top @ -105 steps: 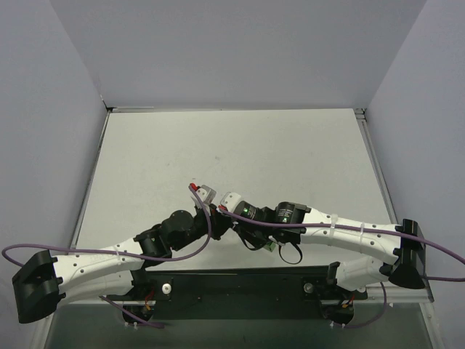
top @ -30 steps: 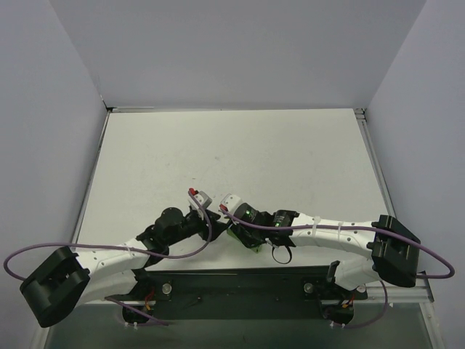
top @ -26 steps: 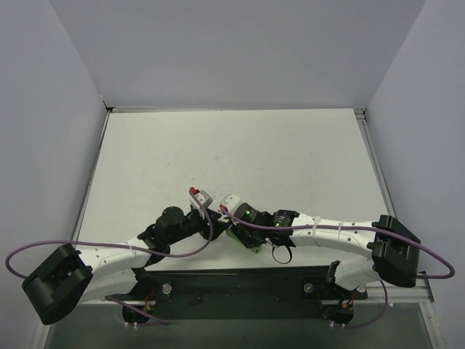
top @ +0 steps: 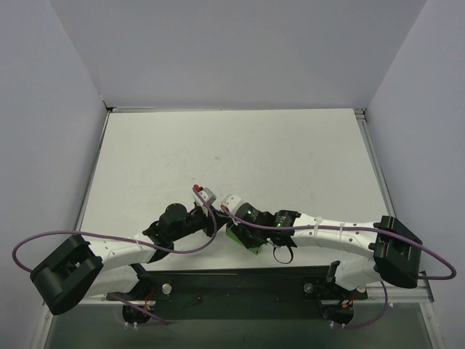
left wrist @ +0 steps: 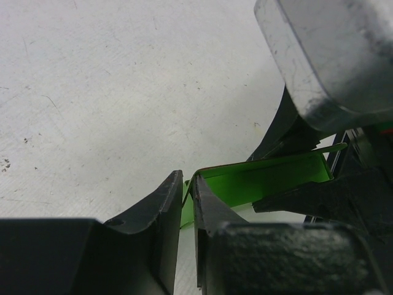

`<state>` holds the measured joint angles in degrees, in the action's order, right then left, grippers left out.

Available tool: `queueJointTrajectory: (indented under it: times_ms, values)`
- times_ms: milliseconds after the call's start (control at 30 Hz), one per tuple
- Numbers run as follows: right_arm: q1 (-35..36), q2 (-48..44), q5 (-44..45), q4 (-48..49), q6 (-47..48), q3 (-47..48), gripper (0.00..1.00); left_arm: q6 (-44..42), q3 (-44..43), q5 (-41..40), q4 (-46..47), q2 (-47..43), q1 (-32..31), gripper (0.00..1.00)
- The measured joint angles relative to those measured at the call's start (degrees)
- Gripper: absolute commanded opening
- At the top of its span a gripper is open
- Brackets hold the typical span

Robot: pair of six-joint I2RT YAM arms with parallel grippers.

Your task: Fold the paper box

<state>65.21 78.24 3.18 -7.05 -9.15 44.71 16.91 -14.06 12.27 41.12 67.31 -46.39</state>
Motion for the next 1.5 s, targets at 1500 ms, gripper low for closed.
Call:
queueJointTrajectory:
  times_ms: [1500]
  values:
    - [-0.35, 0.0, 1.53, -0.46, -1.31, 0.02, 0.14, 6.56, 1.27, -16.76, 6.88, 3.76, -8.66, 0.0]
